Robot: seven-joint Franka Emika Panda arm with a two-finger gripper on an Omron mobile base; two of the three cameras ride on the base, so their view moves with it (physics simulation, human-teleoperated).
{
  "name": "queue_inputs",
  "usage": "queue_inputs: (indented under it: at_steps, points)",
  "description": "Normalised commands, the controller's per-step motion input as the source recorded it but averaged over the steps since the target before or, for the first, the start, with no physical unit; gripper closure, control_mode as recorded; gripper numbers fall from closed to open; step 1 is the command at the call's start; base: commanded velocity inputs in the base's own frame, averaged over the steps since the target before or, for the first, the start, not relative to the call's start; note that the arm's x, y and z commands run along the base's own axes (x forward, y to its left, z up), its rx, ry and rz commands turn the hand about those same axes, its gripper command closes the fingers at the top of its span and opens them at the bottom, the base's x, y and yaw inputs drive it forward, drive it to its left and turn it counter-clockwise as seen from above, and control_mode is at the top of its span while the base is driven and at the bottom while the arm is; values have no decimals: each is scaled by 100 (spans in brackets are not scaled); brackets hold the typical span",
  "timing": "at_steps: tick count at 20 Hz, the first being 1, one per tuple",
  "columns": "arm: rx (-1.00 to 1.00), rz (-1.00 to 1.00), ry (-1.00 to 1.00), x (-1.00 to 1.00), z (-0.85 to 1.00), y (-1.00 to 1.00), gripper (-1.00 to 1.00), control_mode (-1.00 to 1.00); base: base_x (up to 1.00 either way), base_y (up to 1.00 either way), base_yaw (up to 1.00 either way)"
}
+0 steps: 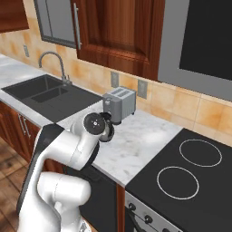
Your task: Move the tofu and hotdog bun from the top shelf to the second highest shelf to make space. Then, place the pitcher from the counter on the cleared top shelf.
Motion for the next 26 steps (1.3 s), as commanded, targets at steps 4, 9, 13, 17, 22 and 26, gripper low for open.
queue_inputs:
  at_steps: [4,9,13,17,22,26]
  points:
    - [0,0,-6,1,-61,-3,-100,-100,0,0,0]
    - [3,0,-9,15,-27,-10,-100,-100,0,0,0]
    - [8,0,-10,21,0,-6,-100,-100,0,0,0]
    - [14,0,-11,30,0,-12,-100,-100,0,0,0]
    - [12,0,-6,34,0,-14,-100,-100,0,0,0]
    - [12,0,0,40,-2,-23,-100,-100,0,0,0]
